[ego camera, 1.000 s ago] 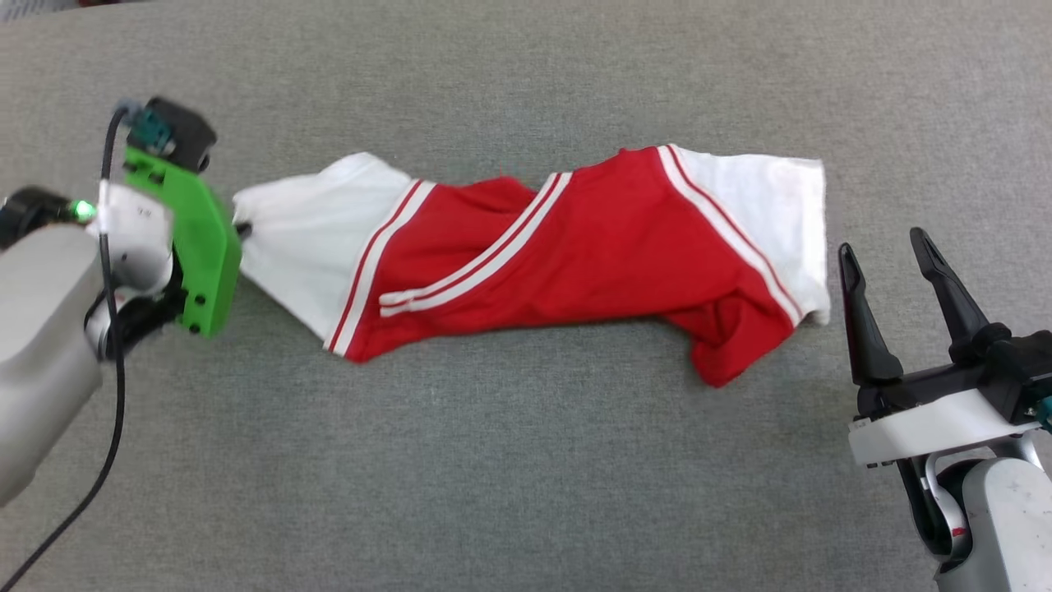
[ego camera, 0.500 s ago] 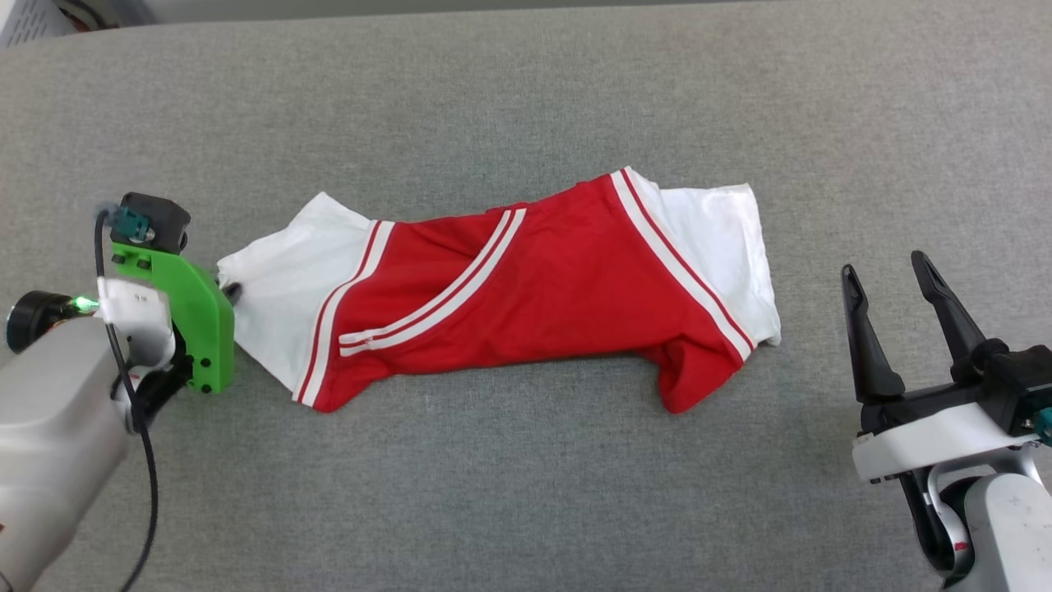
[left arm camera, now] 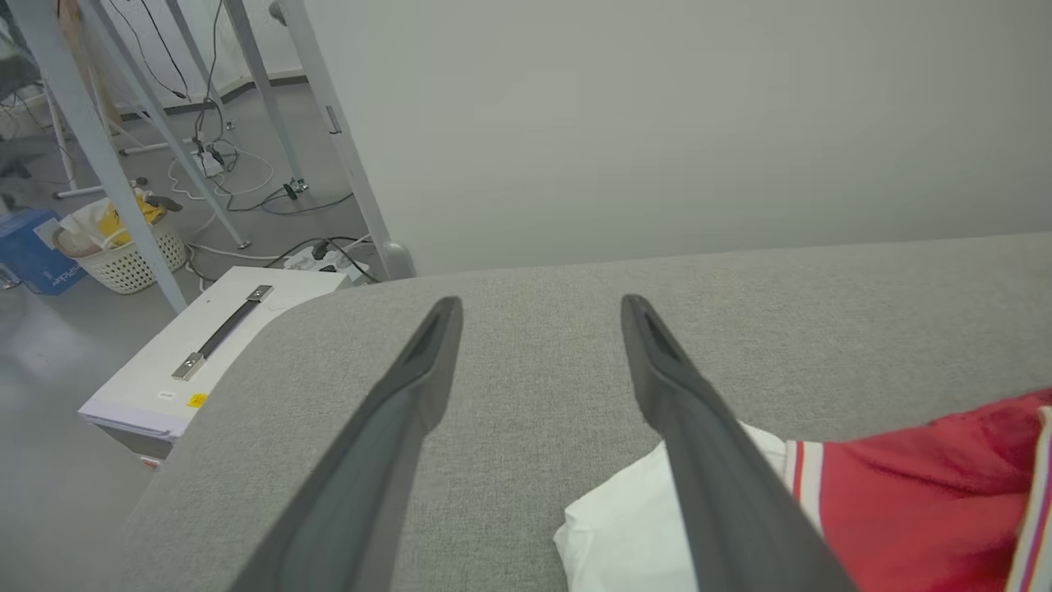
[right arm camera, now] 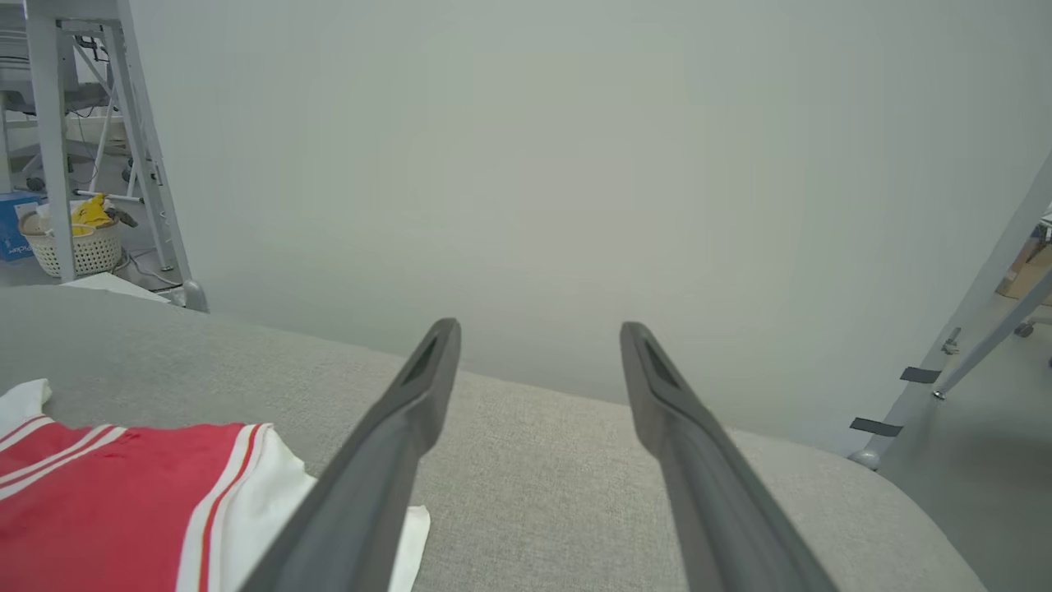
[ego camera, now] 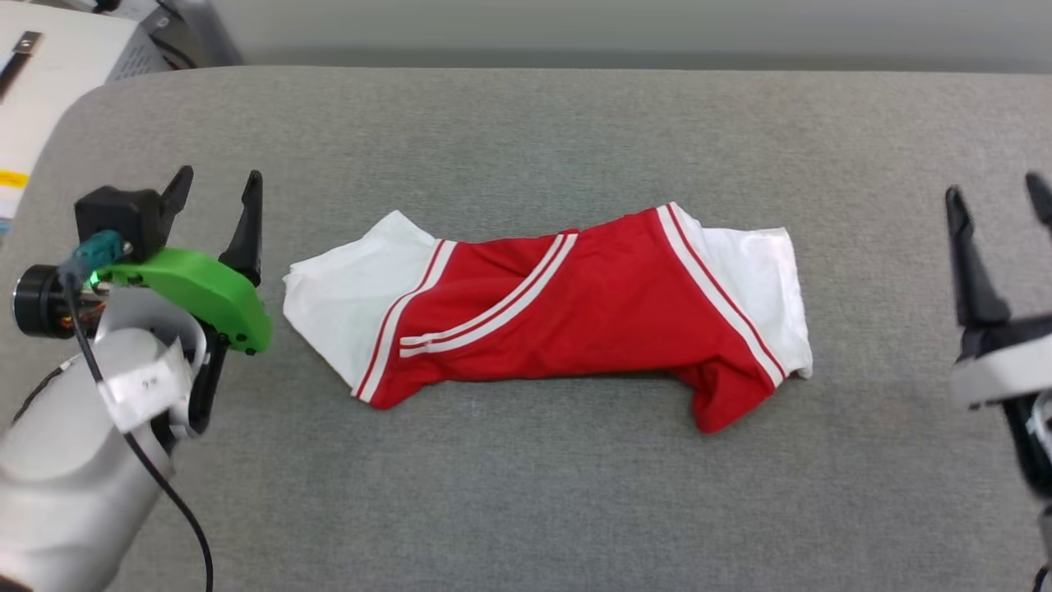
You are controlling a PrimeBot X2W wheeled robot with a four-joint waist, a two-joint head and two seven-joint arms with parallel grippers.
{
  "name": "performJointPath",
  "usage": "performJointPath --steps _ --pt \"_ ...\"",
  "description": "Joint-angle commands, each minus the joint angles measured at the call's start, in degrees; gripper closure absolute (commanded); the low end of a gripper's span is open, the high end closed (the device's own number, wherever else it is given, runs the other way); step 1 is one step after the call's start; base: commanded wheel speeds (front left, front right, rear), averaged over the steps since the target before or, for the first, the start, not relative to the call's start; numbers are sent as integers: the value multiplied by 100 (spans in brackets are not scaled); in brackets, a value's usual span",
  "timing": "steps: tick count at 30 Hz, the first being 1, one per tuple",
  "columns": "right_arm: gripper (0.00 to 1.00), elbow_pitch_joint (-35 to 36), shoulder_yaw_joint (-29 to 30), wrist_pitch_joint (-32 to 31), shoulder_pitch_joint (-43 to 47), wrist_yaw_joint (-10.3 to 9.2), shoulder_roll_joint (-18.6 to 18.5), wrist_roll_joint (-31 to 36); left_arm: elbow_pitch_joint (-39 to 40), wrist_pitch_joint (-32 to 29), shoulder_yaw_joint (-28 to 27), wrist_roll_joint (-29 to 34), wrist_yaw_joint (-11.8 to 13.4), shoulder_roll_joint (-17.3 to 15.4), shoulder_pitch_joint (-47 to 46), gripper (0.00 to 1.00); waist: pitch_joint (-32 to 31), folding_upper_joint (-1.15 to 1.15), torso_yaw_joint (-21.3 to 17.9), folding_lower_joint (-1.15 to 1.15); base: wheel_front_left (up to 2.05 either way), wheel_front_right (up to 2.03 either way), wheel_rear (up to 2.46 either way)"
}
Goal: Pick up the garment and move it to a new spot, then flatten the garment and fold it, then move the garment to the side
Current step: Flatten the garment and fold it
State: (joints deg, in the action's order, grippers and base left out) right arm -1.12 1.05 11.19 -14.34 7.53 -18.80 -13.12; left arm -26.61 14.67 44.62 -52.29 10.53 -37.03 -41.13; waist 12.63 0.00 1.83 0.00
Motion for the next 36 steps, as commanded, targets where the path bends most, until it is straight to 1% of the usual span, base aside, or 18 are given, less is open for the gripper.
performJointPath --steps 1,4,6,8,11,15,17,20,23,27,31,33,36 --pt "0 30 -59 -159 -225 -4 -138 -46 286 30 -232 290 155 49 411 0 -81 0 172 0 0 0 0" --pt "0 -58 -343 -788 -674 -4 -501 -285 1039 31 -919 914 388 214 1107 0 -50 0 292 0 0 0 0" --pt "0 -177 -599 -1344 -957 -4 -773 -550 1397 31 -1261 1308 472 368 1462 0 -14 0 385 0 0 0 0" --pt "0 -327 -914 -1991 -1238 -4 -1065 -895 1666 31 -1540 1655 494 553 1764 0 37 0 469 0 0 0 0" --pt "0 -555 -1502 -3064 -1625 -4 -1577 -1465 1907 32 -1841 2125 425 851 2072 0 161 0 616 0 0 0 0" --pt "0 -808 -2205 -4479 -2071 -4 -2064 -2325 2024 32 -2202 2577 308 1213 2296 0 355 0 763 0 0 0 0" --pt "0 -915 -2490 -5031 -2287 -4 -2229 -2641 2036 32 -2353 2750 218 1377 2351 0 466 0 830 0 0 0 0" --pt "0 -1114 -2788 -5528 -2596 -4 -2321 -2929 1967 32 -2543 2960 5 1602 2334 0 647 0 930 0 0 0 0" --pt "0 -1337 -3155 -5746 -2904 -4 -2367 -2935 1908 32 -2681 3174 -189 1861 2277 0 823 0 1024 0 0 0 0" --pt "0 -1677 -3558 -5668 -3168 -4 -2281 -2938 1853 32 -2881 3412 -393 2140 2178 0 1012 0 1129 0 0 0 0" --pt "0 -2030 -4022 -5482 -3195 -4 -2193 -3038 1776 32 -3081 3620 -573 2356 2117 0 1129 0 1169 0 0 0 0" --pt "0 -2186 -4350 -5450 -3136 -4 -2229 -3049 1737 32 -3173 3714 -660 2438 2096 0 1153 0 1172 0 0 0 0" --pt "0 -2387 -4690 -5385 -3018 -4 -2250 -3218 1677 32 -3328 3830 -778 2520 2076 0 1147 0 1146 0 0 0 0"
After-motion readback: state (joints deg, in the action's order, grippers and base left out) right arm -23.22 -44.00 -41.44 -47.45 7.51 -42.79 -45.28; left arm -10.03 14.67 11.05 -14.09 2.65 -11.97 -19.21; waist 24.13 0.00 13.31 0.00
